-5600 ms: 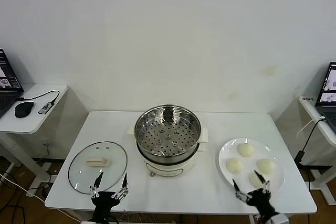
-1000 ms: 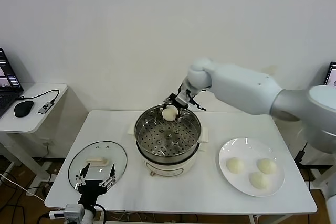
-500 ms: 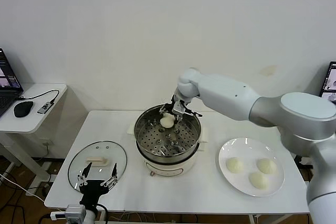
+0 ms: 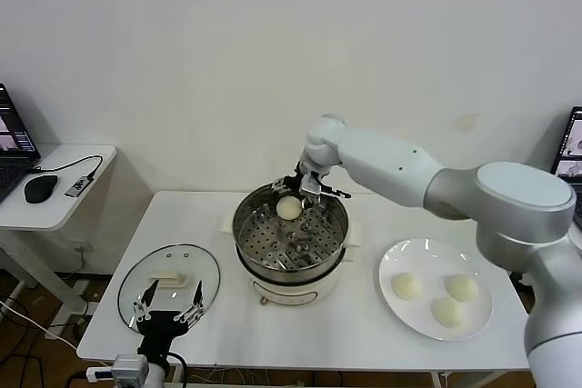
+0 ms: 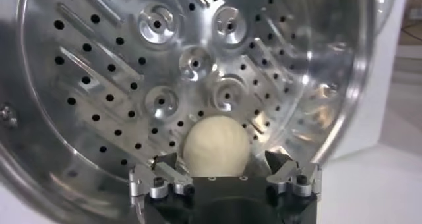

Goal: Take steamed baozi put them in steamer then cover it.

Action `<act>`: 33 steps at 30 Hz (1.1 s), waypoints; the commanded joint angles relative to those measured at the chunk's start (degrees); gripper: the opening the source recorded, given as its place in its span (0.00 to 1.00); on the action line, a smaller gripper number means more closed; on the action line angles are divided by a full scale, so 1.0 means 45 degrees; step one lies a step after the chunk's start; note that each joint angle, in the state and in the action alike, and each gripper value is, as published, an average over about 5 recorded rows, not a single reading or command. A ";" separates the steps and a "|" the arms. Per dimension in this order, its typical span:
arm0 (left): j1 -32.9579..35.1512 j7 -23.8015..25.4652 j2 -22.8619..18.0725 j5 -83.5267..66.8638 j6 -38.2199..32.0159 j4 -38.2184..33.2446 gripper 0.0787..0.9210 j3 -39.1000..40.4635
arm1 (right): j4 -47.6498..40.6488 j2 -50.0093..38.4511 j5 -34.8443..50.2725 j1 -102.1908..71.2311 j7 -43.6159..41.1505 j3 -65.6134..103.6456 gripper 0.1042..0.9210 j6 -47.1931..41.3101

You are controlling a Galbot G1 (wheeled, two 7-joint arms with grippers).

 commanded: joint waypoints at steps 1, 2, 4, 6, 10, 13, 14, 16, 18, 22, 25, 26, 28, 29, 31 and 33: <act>-0.0016 0.0012 0.0017 0.0030 0.0030 -0.0154 0.88 -0.0001 | 0.4103 -0.2515 0.5591 0.2177 -0.1205 -0.0545 0.88 -0.6476; -0.0025 0.0018 0.0041 0.0031 0.0047 -0.0191 0.88 0.0003 | 0.4617 -0.3031 0.5968 0.2437 -0.1302 -0.0596 0.88 -0.7418; -0.0043 0.0028 0.0100 0.0039 0.0083 -0.0245 0.88 0.0018 | 0.5528 -0.4098 0.6360 0.2909 -0.1489 -0.0708 0.88 -0.9075; -0.0078 0.0036 0.0167 0.0047 0.0120 -0.0275 0.88 0.0044 | 0.6408 -0.5161 0.6611 0.3309 -0.1688 -0.0851 0.88 -1.0412; -0.0162 0.0045 0.0278 0.0049 0.0161 -0.0276 0.88 0.0110 | 0.8166 -0.7123 0.7102 0.3817 -0.1828 -0.1201 0.88 -1.2188; -0.0224 0.0053 0.0358 0.0050 0.0177 -0.0263 0.88 0.0161 | 0.9306 -0.8713 0.7199 0.4012 -0.1913 -0.1657 0.88 -1.2735; -0.0243 0.0056 0.0384 0.0050 0.0182 -0.0265 0.88 0.0172 | 0.9607 -0.9215 0.7135 0.4064 -0.1951 -0.1857 0.88 -1.2781; -0.0276 0.0064 0.0437 0.0045 0.0187 -0.0270 0.88 0.0191 | 1.0090 -1.0121 0.6883 0.4111 -0.2043 -0.2273 0.88 -1.2774; -0.0309 0.0069 0.0479 0.0041 0.0188 -0.0240 0.88 0.0212 | 1.0309 -1.0739 0.6488 0.3951 -0.2133 -0.2525 0.88 -1.2620; -0.0373 0.0066 0.0501 0.0050 0.0186 -0.0118 0.88 0.0279 | 1.0376 -1.1544 0.5790 0.2569 -0.2165 -0.2048 0.88 -1.2336; -0.0383 0.0061 0.0496 0.0053 0.0182 -0.0058 0.88 0.0280 | 1.0247 -1.1866 0.5320 0.0828 -0.2073 -0.1125 0.88 -1.2169; -0.0379 0.0062 0.0501 0.0053 0.0181 -0.0043 0.88 0.0267 | 1.0170 -1.1922 0.5167 0.0249 -0.2053 -0.0800 0.88 -1.2098; -0.0372 0.0067 0.0513 0.0051 0.0181 -0.0010 0.88 0.0223 | 0.9968 -1.1969 0.4841 -0.0860 -0.2053 -0.0117 0.88 -1.1951; -0.0370 0.0070 0.0516 0.0050 0.0181 0.0011 0.88 0.0199 | 0.9846 -1.1962 0.4675 -0.1339 -0.2068 0.0253 0.88 -1.1874; -0.0373 0.0069 0.0511 0.0052 0.0183 0.0049 0.88 0.0161 | 0.9613 -1.1914 0.4360 -0.2151 -0.2106 0.0932 0.88 -1.1738; -0.0384 0.0072 0.0500 0.0057 0.0188 0.0079 0.88 0.0144 | 0.9401 -1.1809 0.4056 -0.2841 -0.2134 0.1454 0.88 -1.1653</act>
